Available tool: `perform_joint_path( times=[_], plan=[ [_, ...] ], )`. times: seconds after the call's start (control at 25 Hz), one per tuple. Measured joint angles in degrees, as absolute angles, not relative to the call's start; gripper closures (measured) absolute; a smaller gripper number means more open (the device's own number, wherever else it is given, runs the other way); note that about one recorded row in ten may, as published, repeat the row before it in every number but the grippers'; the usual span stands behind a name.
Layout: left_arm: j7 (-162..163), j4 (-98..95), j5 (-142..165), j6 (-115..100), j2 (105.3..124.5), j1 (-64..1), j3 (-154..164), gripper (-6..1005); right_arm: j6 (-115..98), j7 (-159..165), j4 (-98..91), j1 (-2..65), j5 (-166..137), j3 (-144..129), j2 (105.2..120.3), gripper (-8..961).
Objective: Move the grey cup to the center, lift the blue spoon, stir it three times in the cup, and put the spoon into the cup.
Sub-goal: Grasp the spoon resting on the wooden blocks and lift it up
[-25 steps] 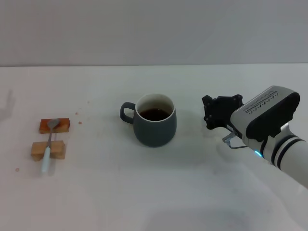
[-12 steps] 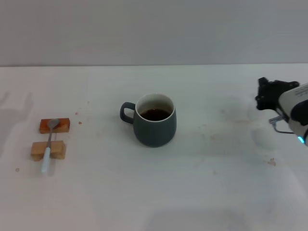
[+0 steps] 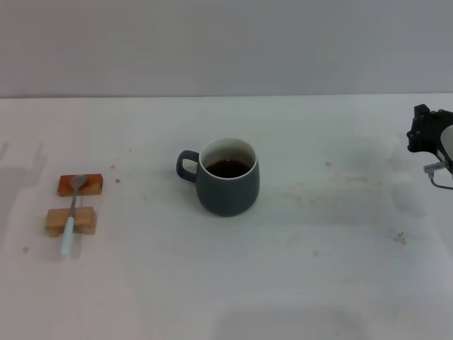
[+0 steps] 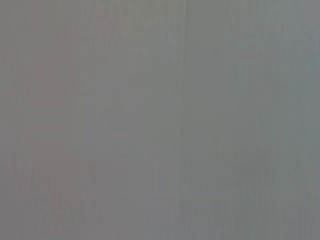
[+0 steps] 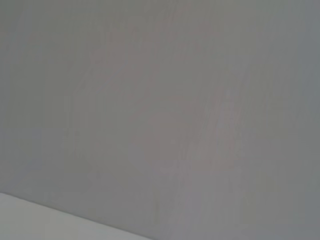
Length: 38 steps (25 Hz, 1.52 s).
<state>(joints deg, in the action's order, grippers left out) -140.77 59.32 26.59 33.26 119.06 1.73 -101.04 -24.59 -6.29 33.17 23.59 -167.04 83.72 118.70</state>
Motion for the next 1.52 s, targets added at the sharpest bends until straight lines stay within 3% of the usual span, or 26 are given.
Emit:
perform_joint_path(
  times=[0.16, 0.72, 1.04, 1.52],
  plan=[
    [-145.78, 66.94, 25.45, 24.17, 119.09, 4.34, -97.55, 333, -24.61, -6.95, 33.34, 23.81, -167.04, 84.23, 118.74, 954],
    [-145.43, 73.69, 23.28, 23.01, 118.27, 4.64, -106.17, 333, -24.07, -11.13, 34.22, 23.82, -167.11, 87.68, 118.6, 955],
    [-146.9, 80.04, 34.85, 20.13, 118.84, 5.54, -100.38, 333, -23.84, -12.13, 34.0, 24.58, -167.12, 89.36, 118.5, 954],
    [-141.19, 74.52, 58.97, -15.15, 119.04, -5.7, -92.72, 333, -23.59, -13.2, 32.14, 27.19, -167.17, 90.78, 118.0, 954]
  ],
)
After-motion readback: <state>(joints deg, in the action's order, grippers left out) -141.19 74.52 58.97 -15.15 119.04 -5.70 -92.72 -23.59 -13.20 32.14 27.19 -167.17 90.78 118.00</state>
